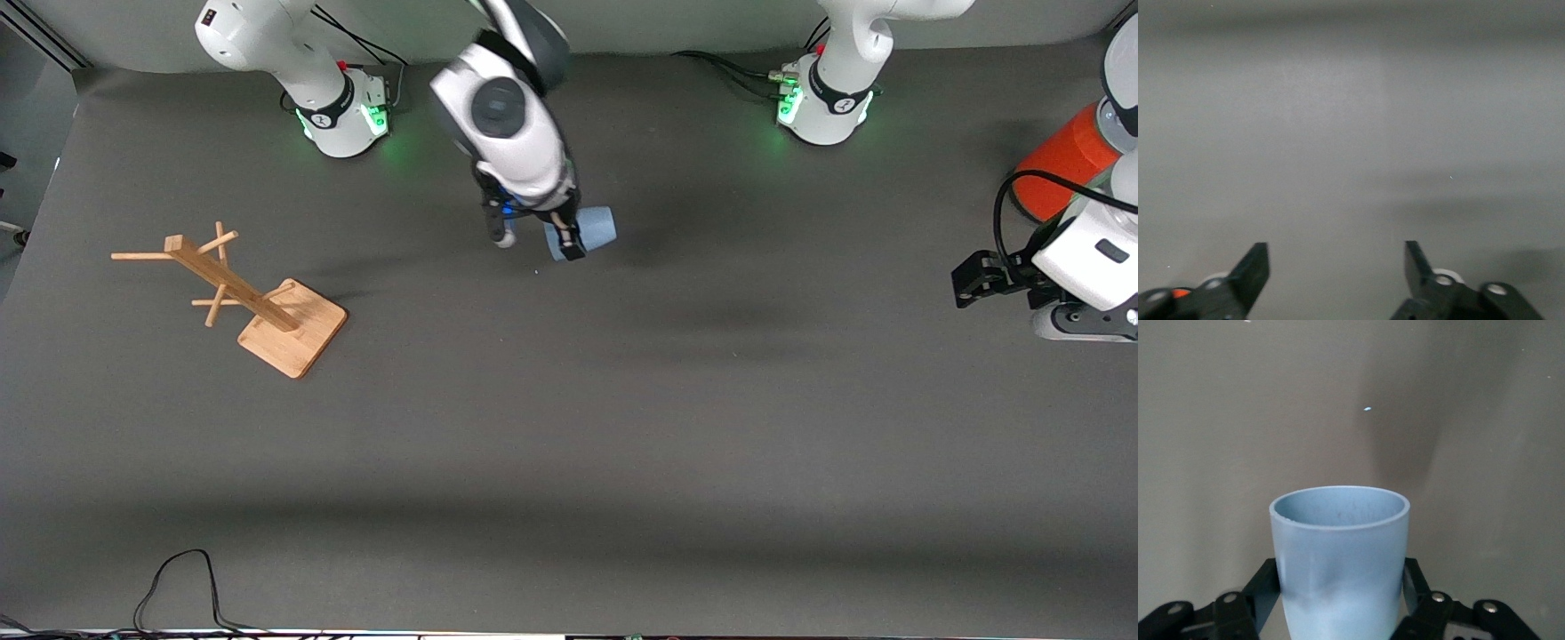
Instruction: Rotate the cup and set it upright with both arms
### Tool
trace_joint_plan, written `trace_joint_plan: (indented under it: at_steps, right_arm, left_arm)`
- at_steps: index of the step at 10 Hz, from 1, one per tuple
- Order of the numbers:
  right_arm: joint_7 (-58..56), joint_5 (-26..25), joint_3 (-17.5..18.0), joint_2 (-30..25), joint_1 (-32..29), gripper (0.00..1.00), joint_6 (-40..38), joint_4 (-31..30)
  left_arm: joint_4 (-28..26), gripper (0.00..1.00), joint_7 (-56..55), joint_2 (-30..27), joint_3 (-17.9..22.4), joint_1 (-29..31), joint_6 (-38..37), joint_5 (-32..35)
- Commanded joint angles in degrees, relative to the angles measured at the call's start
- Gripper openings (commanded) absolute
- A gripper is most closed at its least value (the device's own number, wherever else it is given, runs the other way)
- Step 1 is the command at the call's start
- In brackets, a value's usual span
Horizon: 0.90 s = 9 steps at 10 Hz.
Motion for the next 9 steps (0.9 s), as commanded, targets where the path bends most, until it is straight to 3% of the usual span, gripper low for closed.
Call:
trace_joint_plan:
  at_steps: [1,3,5,7,9]
  right_arm:
    - [5.3,-3.6,-0.8,6.7,2.0,0.52,-0.9,3.2]
    - [6.5,-3.5,-0.8,9.8,4.2,0.56,1.0,3.3]
    - [6.5,-3.5,-0.8,11.1,4.7,1.0,1.9,3.4]
    - [5.5,-3.7,-1.5,9.2,3.9,1.0,0.4,4.7]
    - [-1.3,-3.4,-5.4,4.9,3.4,1.0,-8.4,9.7]
  left_arm:
    - [0.8,1.0,-2.5,2.0,-1.2,-0.7,-1.0,-0.9]
    - [0.9,1.0,-4.0,3.7,-1.4,-0.8,-0.2,-0.9]
    - [1.1,1.0,-4.2,5.1,-2.6,-0.8,0.0,-1.1]
    - [1.4,1.0,-4.5,6.5,-4.4,-0.8,0.7,-1.2]
    - [2.3,1.0,-6.0,7.3,-5.3,-0.8,0.8,-1.2]
